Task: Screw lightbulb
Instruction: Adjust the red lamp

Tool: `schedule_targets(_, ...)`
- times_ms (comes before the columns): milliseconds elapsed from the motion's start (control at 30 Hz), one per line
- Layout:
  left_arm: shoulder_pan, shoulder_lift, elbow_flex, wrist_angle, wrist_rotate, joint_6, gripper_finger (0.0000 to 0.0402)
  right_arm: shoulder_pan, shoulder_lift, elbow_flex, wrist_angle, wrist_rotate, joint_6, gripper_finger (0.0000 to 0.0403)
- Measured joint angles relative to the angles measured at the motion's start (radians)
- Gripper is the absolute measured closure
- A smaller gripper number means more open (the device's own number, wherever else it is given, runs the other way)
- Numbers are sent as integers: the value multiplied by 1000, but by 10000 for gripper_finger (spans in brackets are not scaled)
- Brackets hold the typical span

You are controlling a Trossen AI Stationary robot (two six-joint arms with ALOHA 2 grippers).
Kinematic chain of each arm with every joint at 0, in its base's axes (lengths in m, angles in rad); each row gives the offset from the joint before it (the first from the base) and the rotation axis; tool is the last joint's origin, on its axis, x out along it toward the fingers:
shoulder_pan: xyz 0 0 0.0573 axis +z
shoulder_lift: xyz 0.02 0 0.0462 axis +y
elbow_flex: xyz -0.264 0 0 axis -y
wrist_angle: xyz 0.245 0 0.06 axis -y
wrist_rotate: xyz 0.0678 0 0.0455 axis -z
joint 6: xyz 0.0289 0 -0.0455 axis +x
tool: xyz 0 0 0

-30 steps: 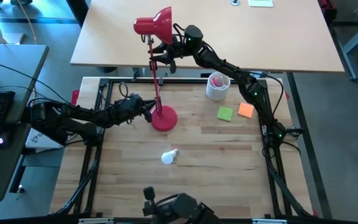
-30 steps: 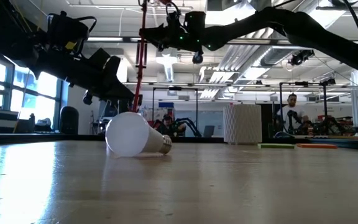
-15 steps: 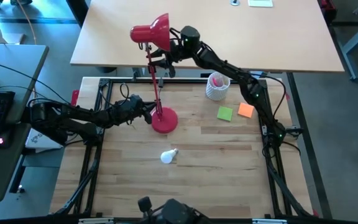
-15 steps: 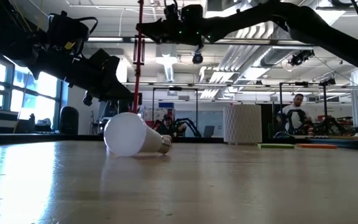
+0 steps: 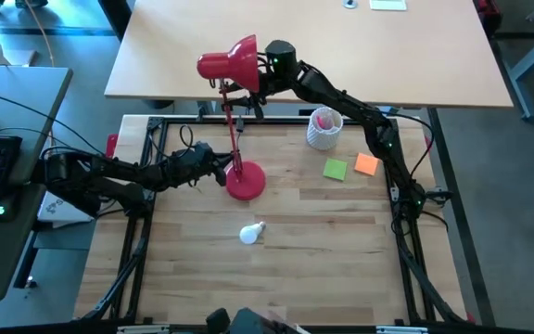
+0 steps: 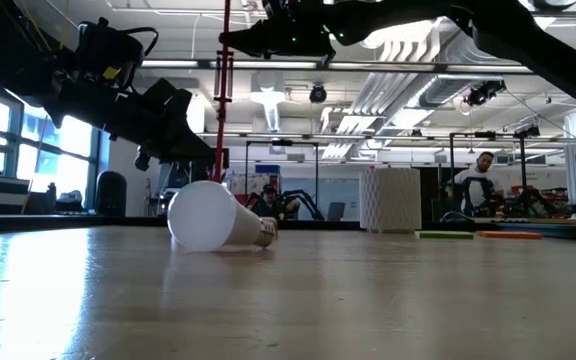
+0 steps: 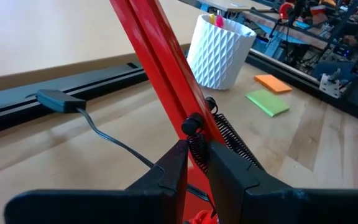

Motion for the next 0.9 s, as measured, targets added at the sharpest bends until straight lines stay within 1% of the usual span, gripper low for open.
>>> schedule_targets(133, -4, 0, 0, 0, 6, -1, 350, 5, 0, 0, -4, 0, -11, 290)
schedule_targets(367, -12, 0, 0, -5, 3, 1, 351, 26, -1, -1, -24, 22, -78, 287)
schedule_targets(667, -18, 0, 0, -18, -5, 10, 351, 31, -6, -72, 47, 37, -119, 280)
schedule_targets(900, -18, 0, 0, -27, -4, 18, 351, 37, -9, -72, 36, 72, -125, 280)
